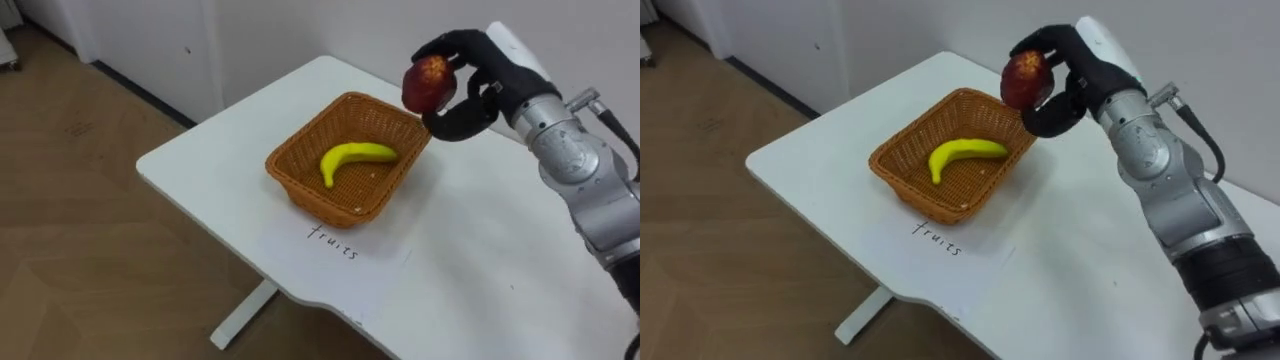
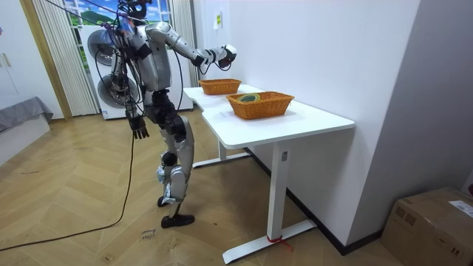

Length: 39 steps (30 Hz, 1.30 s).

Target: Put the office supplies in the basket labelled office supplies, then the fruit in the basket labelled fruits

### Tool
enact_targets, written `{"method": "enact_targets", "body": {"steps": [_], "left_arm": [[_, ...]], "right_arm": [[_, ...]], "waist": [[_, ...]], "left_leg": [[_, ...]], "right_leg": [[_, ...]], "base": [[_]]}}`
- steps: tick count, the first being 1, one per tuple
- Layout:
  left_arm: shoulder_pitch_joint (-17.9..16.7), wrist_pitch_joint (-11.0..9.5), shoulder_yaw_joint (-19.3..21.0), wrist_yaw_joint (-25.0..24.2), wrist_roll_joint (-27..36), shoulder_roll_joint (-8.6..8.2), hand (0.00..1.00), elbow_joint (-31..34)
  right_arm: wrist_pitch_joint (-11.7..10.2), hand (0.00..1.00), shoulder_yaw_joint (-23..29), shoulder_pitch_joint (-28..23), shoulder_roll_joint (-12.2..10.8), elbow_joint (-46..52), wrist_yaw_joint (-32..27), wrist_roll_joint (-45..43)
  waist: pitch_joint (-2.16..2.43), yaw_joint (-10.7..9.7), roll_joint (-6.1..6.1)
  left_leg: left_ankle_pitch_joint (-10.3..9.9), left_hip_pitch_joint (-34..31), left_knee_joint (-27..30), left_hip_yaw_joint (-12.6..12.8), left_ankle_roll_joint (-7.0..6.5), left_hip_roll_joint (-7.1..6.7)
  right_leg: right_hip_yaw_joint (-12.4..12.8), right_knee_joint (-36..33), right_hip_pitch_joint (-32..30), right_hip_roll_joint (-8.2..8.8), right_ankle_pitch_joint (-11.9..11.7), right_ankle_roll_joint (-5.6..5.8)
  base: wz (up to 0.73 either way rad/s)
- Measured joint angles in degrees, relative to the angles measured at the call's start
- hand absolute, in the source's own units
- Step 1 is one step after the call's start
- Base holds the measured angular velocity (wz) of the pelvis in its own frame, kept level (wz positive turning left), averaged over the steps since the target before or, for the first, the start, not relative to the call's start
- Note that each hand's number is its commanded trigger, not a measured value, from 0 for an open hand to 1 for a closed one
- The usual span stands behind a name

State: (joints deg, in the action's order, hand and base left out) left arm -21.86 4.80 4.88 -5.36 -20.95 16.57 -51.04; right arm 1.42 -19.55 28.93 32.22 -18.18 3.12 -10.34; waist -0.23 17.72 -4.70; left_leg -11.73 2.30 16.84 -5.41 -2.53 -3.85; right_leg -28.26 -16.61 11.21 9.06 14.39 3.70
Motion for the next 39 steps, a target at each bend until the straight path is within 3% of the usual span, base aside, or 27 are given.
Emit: {"method": "enact_targets", "body": {"steps": [2, 5, 12, 19, 39], "left_arm": [[-0.59, -0.01, 0.51, -0.37, 0.0, -0.01, 0.0, 0.8], [-0.71, -0.01, 1.69, -0.43, -0.01, -0.03, 0.0, 1.23], [-1.49, 0.01, 1.72, -0.71, -0.01, -0.1, 0.0, 2.13], [-1.34, -0.02, 1.59, 0.14, 0.05, 0.0, 0.0, 1.95], [-1.8, -0.08, 1.14, -0.27, -0.02, 0.0, 0.0, 1.65]], "right_arm": [[0.0, 1.0, -0.83, -0.11, -0.01, 0.14, 0.76, -0.07], [0.0, 1.0, -1.18, -0.57, -0.01, 0.58, 0.82, -1.26], [-0.02, 1.0, -1.18, -1.47, -0.31, 0.59, 0.81, -1.21], [-0.08, 1.0, -2.26, -4.66, -0.95, 0.18, 0.49, -1.11], [-0.08, 1.0, -3.87, -4.89, -0.98, -3.78, 0.12, -1.16]], "waist": [[-0.22, 0.59, 0.43], [-0.05, 1.48, 0.56], [0.31, 1.44, 0.21], [-0.3, 1.58, -0.63], [-0.35, 2.34, -0.73]], "left_leg": [[0.0, 0.17, 0.0, -0.04, 0.0, 0.0], [0.01, -0.04, 0.04, -0.22, 0.01, -0.04], [0.08, -0.05, 0.42, -1.35, 0.05, -0.44], [0.1, -0.12, 0.43, -1.44, -0.06, -0.79], [0.17, 0.09, 0.26, -1.5, -0.19, -0.88]], "right_leg": [[-0.2, -0.01, 0.18, 0.0, 0.0, 0.0], [-0.28, -0.03, -0.01, 0.02, 0.04, 0.07], [-1.6, 0.08, 0.44, 0.2, 0.07, 0.12], [-1.67, 0.08, 0.63, 0.51, 0.21, 0.35], [-1.72, -0.04, 1.18, 0.59, 0.2, 0.37]], "base": [[0.0], [0.01], [0.08], [0.01], [0.0]]}}
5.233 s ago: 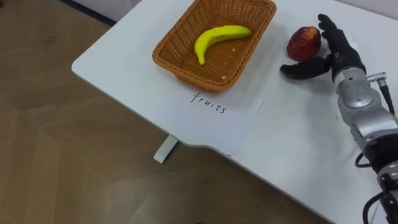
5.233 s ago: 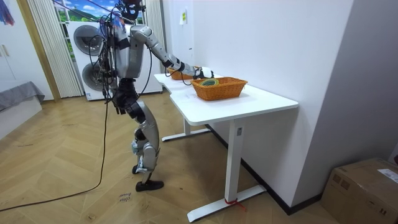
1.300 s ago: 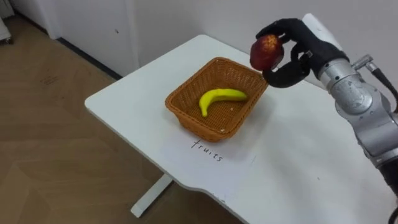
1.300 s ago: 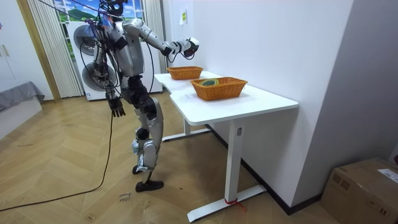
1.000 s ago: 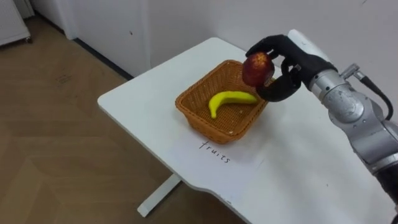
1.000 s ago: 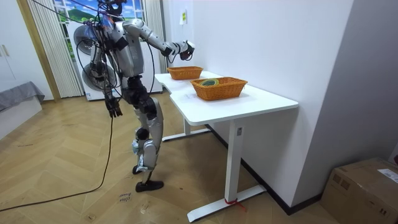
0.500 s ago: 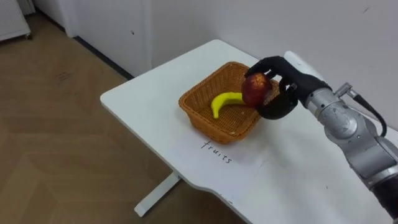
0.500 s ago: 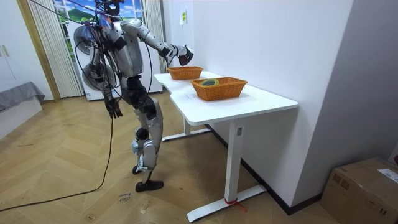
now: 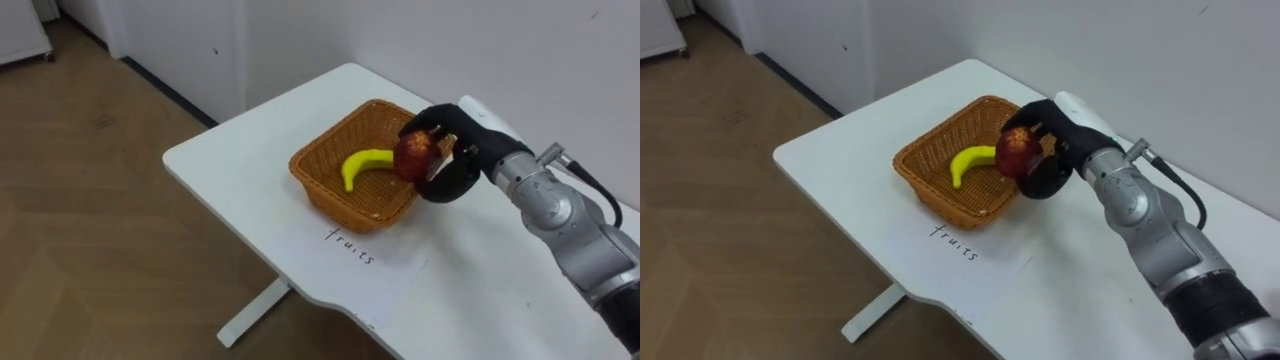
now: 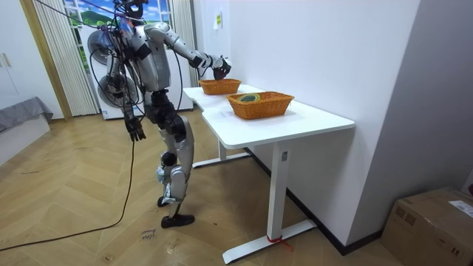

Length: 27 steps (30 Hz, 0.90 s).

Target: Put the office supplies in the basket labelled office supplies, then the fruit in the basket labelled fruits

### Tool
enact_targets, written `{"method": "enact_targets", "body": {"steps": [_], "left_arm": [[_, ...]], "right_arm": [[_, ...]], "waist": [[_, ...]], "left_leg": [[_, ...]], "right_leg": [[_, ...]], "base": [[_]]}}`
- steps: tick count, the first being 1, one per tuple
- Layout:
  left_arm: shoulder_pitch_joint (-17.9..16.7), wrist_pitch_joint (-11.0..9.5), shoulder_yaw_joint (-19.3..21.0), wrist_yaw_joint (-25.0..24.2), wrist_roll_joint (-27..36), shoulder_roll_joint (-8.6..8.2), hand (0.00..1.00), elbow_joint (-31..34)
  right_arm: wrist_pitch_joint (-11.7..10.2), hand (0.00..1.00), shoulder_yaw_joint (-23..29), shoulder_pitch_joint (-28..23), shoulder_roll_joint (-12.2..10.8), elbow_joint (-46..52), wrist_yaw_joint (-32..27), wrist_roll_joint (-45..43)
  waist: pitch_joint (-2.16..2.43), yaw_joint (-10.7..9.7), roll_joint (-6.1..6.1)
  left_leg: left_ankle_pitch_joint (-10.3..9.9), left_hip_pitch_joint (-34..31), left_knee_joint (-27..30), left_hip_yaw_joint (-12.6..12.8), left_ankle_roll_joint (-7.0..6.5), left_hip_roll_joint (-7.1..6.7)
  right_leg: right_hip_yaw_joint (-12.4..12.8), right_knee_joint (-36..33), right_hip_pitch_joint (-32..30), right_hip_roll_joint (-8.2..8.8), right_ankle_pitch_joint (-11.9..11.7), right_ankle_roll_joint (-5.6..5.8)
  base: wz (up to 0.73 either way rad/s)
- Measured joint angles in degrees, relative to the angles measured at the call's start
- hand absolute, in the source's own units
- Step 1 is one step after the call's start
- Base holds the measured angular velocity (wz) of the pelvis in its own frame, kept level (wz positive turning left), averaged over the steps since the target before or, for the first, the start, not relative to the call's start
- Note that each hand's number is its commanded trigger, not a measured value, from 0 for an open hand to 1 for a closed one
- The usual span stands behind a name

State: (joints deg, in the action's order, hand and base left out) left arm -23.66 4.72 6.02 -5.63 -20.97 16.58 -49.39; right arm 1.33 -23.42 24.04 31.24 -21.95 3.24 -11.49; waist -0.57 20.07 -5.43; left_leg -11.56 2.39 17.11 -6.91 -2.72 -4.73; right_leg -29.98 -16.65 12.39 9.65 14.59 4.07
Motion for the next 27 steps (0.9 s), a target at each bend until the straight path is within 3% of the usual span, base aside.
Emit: {"method": "enact_targets", "body": {"steps": [17, 18, 19, 20, 22, 27], "left_arm": [[-0.98, 0.08, 0.01, -0.06, 0.0, 0.01, 0.0, -1.44], [-1.01, 0.08, 0.0, -0.11, 0.0, 0.01, 0.0, -1.48], [-1.01, 0.09, 0.0, -0.17, 0.0, 0.01, 0.0, -1.71], [-1.02, 0.09, 0.0, -0.2, 0.02, 0.01, 0.0, -1.75], [-1.03, 0.07, -0.05, -0.33, 0.04, -0.01, 0.0, -1.75], [-1.48, 0.07, -0.06, -0.29, 0.04, -0.01, 0.0, -1.75]], "right_arm": [[0.0, 1.0, 0.0, -0.1, -0.11, 0.08, 0.08, -0.04], [0.0, 0.82, 0.0, -0.11, -0.1, 0.05, 0.08, -0.08], [0.0, 0.57, 0.0, -0.18, -0.11, 0.02, 0.07, -0.07], [-0.01, 0.12, 0.03, -0.23, -0.08, -0.02, 0.07, -0.05], [-0.03, 0.0, 0.05, -0.24, -0.08, -1.05, 0.07, 0.14], [-0.06, 0.0, 0.07, -0.24, -0.08, -2.49, -0.04, 1.31]], "waist": [[0.34, 0.73, -0.51], [0.31, 0.81, -0.45], [0.26, 0.68, -0.39], [0.26, 0.56, -0.39], [0.27, 0.6, -0.41], [0.26, 0.69, -0.51]], "left_leg": [[0.07, 0.05, -0.01, -1.19, 0.01, -0.19], [0.07, 0.11, 0.01, -1.27, 0.01, -0.22], [0.07, 0.26, 0.07, -1.56, 0.0, -0.36], [0.07, 0.28, 0.12, -1.7, 0.0, -0.46], [0.09, 0.21, 0.22, -2.2, -0.04, -0.86], [0.12, 0.09, 0.28, -2.69, -0.1, -1.06]], "right_leg": [[-1.79, 0.0, 0.82, 0.06, 0.01, 0.03], [-1.81, 0.05, 0.95, 0.05, 0.01, 0.03], [-1.88, 0.14, 1.23, 0.06, 0.03, 0.06], [-1.84, 0.13, 1.29, 0.1, 0.09, 0.16], [-1.73, 0.12, 1.39, 0.26, 0.31, 0.53], [-1.6, 0.06, 1.44, 0.34, 0.33, 0.56]], "base": [[0.04], [0.05], [0.07], [0.1], [0.08], [0.05]]}}
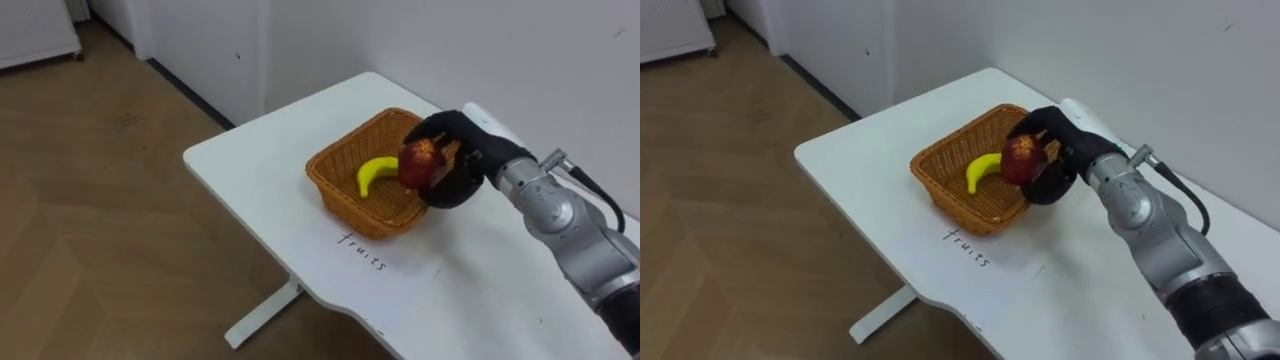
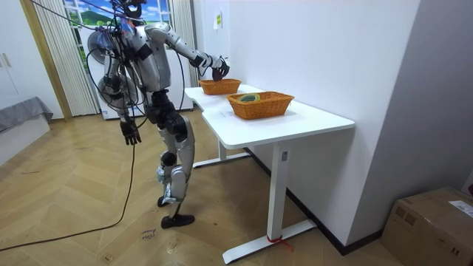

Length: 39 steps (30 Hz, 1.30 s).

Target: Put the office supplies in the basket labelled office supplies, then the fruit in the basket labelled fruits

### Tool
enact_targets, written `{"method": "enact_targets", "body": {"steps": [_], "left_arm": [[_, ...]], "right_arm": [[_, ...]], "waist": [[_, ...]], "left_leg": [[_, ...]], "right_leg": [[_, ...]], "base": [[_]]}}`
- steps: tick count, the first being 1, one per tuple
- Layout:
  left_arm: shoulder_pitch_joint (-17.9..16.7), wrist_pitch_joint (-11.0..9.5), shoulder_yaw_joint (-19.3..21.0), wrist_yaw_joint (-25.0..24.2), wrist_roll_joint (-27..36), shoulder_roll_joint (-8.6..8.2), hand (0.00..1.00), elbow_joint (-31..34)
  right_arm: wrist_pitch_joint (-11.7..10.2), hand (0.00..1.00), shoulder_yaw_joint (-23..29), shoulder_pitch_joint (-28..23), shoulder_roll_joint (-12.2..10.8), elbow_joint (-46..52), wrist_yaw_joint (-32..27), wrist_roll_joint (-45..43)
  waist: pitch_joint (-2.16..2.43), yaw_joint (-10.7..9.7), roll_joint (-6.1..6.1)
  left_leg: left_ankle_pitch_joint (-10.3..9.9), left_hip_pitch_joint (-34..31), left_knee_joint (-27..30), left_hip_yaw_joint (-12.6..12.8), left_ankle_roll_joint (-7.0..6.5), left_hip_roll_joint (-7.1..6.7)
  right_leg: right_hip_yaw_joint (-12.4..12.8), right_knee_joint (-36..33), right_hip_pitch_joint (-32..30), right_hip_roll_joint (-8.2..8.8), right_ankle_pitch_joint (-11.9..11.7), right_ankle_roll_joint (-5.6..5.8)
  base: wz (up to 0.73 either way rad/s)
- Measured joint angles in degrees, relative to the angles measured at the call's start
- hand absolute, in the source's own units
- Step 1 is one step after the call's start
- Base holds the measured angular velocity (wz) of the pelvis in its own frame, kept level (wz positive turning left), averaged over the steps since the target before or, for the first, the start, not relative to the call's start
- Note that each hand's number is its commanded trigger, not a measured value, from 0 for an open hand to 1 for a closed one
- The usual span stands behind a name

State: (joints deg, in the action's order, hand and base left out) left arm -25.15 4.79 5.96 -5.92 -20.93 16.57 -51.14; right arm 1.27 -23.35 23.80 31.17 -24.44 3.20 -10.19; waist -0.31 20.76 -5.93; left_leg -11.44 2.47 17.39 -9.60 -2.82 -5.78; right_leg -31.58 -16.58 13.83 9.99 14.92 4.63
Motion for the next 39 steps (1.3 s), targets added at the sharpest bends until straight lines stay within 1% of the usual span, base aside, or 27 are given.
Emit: {"method": "enact_targets", "body": {"steps": [8, 14, 21, 23, 27, 32, 35, 36, 38, 39], "left_arm": [[-1.01, 0.0, 0.01, 0.25, -0.01, -0.13, 0.0, -0.24], [-1.61, 0.0, 0.04, 0.25, -0.03, -0.13, 0.0, -0.25], [-1.85, 0.0, 0.08, 0.73, -0.05, -0.14, 0.0, -0.24], [-1.83, -0.02, 0.08, 0.81, -0.06, -0.13, 0.0, -0.22], [-1.75, -0.04, 0.04, 0.89, -0.04, -0.17, 0.0, -0.22], [-0.83, -0.14, 0.21, 1.83, -0.04, -0.17, 0.0, -0.21], [-0.42, -0.13, 0.26, 1.85, -0.03, -0.21, 0.0, -0.11], [-0.45, -0.13, 0.32, 1.84, -0.03, -0.21, 0.0, 0.41], [-0.62, -0.14, 0.63, 1.84, -0.01, -0.21, 0.0, 0.82], [-0.31, -0.19, 0.66, 1.84, -0.01, -0.21, 0.0, 0.85]], "right_arm": [[-0.06, 0.0, 0.72, 0.0, 0.25, 0.01, -0.77, 0.72], [-0.34, 0.0, 1.2, -0.2, 0.38, -0.02, -1.67, 0.6], [-0.52, 0.0, 1.28, -2.23, 0.41, -0.03, -1.84, 0.55], [-0.55, 0.0, 2.03, -2.52, 0.41, -0.03, -1.84, 0.55], [-0.58, 0.0, 2.35, -2.64, 0.55, -0.03, -1.89, 0.69], [-1.29, 0.0, 2.72, -2.64, 0.55, 0.93, -1.89, 0.22], [-1.65, 0.0, 4.92, -2.66, 0.54, 1.25, -1.99, 0.01], [-1.65, 0.0, 5.51, -2.65, 0.55, 2.07, -2.43, -0.15], [-1.76, 0.0, 6.45, -2.66, 0.55, 4.12, -2.83, 0.26], [-2.35, 0.0, 7.23, -2.65, 0.6, 5.19, -3.21, 0.7]], "waist": [[0.02, -0.12, -0.1], [-0.01, -0.14, 0.14], [-0.01, -0.45, 0.47], [0.0, -0.57, 0.49], [0.0, -0.79, 0.62], [0.05, -1.93, 0.92], [0.19, -2.51, 1.34], [0.31, -2.75, 1.52], [0.36, -3.89, 1.59], [0.36, -4.58, 1.58]], "left_leg": [[-0.01, -0.07, 0.3, -0.36, 0.0, -0.25], [-0.01, 0.26, 0.34, -0.9, -0.01, -0.57], [0.02, 0.33, 0.28, -1.31, -0.05, -0.8], [0.03, 0.34, 0.25, -1.31, -0.06, -0.8], [0.02, 0.7, 0.16, -0.81, -0.09, -0.71], [0.0, 0.39, 0.12, -0.13, -0.11, -0.56], [0.07, 0.95, -0.18, 0.91, -0.3, -0.39], [0.03, 1.32, -0.47, 1.56, -0.36, -0.22], [0.03, 1.6, -0.86, 1.91, -0.37, -0.13], [0.04, 1.86, -1.12, 2.15, -0.36, -0.02]], "right_leg": [[0.03, -0.04, -0.05, 0.05, 0.25, 0.36], [0.2, 0.55, 0.69, 0.0, 0.34, 0.49], [0.39, 1.01, 1.02, -0.02, 0.38, 0.56], [0.47, 1.0, 1.01, -0.02, 0.38, 0.56], [1.9, 1.0, 0.94, -0.07, 0.38, 0.56], [2.8, 0.89, 0.2, -0.07, 0.38, 0.56], [3.73, 0.85, 0.02, 0.01, 0.37, 0.55], [4.57, 0.85, 0.05, -0.01, 0.37, 0.54], [4.73, 0.85, 0.15, -0.02, 0.36, 0.54], [4.88, 0.86, 0.22, -0.06, 0.36, 0.54]], "base": [[0.02], [0.05], [0.03], [0.0], [-0.06], [-0.08], [-0.16], [-0.23], [-0.15], [-0.11]]}}
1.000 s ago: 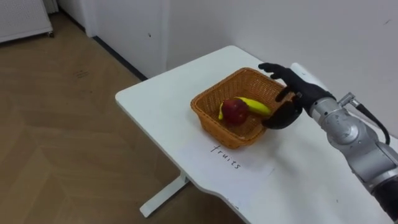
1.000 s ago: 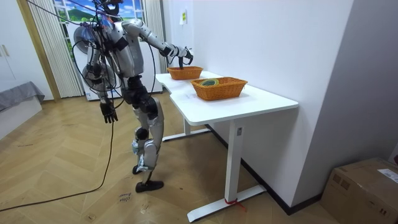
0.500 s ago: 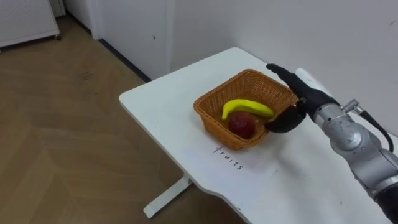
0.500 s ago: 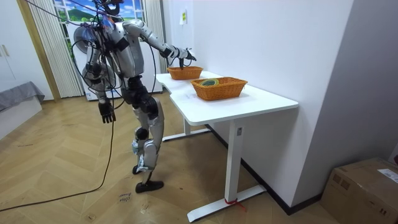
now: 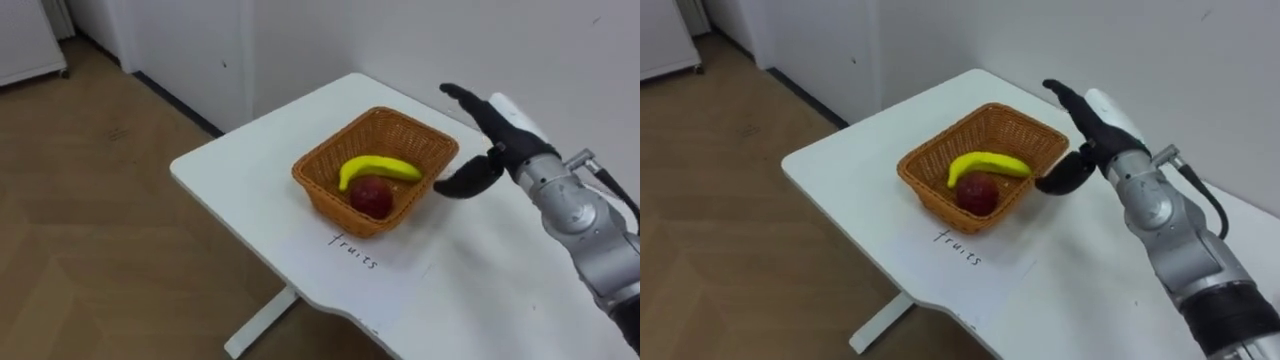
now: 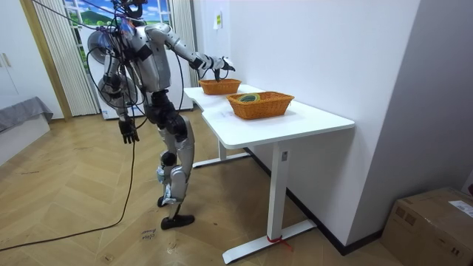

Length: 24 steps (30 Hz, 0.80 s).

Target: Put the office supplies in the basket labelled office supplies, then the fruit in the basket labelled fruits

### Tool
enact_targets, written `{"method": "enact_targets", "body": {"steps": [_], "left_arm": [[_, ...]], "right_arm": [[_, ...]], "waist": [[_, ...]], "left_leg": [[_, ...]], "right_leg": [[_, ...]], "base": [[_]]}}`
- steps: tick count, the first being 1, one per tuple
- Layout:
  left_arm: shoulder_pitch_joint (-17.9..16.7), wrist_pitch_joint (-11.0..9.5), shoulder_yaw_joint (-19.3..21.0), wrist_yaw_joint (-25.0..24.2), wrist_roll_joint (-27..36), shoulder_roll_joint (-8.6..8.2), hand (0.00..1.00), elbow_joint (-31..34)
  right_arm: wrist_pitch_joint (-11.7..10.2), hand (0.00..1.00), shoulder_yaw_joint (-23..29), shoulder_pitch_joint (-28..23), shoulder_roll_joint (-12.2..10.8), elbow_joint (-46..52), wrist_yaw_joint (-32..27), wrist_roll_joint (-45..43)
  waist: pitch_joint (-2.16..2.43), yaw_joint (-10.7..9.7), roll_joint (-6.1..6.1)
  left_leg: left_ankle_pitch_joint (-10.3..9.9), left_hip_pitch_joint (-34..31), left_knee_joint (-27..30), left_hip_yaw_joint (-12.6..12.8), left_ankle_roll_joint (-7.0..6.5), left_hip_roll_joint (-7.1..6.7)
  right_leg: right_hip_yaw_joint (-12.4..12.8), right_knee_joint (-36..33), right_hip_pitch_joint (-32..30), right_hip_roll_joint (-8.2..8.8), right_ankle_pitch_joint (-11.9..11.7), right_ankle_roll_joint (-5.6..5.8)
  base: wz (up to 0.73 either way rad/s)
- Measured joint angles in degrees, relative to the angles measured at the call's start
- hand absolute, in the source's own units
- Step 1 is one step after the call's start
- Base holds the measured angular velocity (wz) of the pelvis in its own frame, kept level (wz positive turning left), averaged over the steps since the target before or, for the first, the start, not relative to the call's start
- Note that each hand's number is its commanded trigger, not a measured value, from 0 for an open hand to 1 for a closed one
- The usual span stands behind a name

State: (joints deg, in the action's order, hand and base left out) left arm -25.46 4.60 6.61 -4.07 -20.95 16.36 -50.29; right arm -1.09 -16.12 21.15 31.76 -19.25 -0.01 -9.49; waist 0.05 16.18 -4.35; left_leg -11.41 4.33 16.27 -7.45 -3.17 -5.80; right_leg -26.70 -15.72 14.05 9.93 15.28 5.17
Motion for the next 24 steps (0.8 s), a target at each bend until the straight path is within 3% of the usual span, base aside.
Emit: {"method": "enact_targets", "body": {"steps": [3, 10, 13, 18, 24], "left_arm": [[1.22, -0.79, -0.04, 0.01, -0.01, -0.07, 0.0, 0.0], [4.03, -1.27, -0.04, 0.16, 0.01, -0.12, 0.0, 0.31], [4.8, -1.54, -0.05, -0.01, -0.07, -0.19, 0.0, 1.07], [5.54, -2.16, -0.04, -0.3, -1.86, -0.25, 0.0, 1.4], [5.97, -2.11, -0.13, -0.27, -1.8, -0.51, 0.0, 1.48]], "right_arm": [[-1.5, 0.0, 1.63, 0.01, 0.11, 0.55, -0.78, 0.06], [-1.48, 0.0, 4.4, 0.0, 0.16, 4.45, -1.82, 0.49], [-1.52, 0.0, 6.22, 0.0, 0.09, 7.42, -1.84, -0.31], [-2.15, 0.0, 10.92, 0.0, 0.11, 10.23, -1.99, -0.57], [-2.07, 0.0, 11.33, 0.0, 0.1, 10.63, -2.68, 3.74]], "waist": [[0.05, -1.61, -0.11], [0.02, -3.8, 0.15], [-0.03, -6.25, 0.43], [-0.09, -6.66, 1.05], [-0.06, -7.81, 0.98]], "left_leg": [[0.02, 0.7, -0.57, 0.48, 0.03, 0.14], [-0.34, 0.24, -0.85, 3.66, -0.2, 1.07], [-0.72, -0.39, -0.41, 4.34, -0.37, 1.29], [-0.91, -0.34, -0.63, 6.43, -0.69, 1.54], [-1.24, 0.45, -0.73, 7.81, -0.59, 2.19]], "right_leg": [[0.41, 0.09, 0.37, -0.06, 0.0, 0.0], [2.94, -0.26, -1.75, -0.21, -0.25, -0.25], [3.41, -0.22, -2.46, -0.32, -0.65, -0.22], [4.99, -1.19, -4.1, -0.06, -0.68, -0.18], [6.51, -1.24, -4.36, -0.45, -0.79, -0.2]], "base": [[-0.08], [-0.22], [-0.13], [-0.22], [-0.15]]}}
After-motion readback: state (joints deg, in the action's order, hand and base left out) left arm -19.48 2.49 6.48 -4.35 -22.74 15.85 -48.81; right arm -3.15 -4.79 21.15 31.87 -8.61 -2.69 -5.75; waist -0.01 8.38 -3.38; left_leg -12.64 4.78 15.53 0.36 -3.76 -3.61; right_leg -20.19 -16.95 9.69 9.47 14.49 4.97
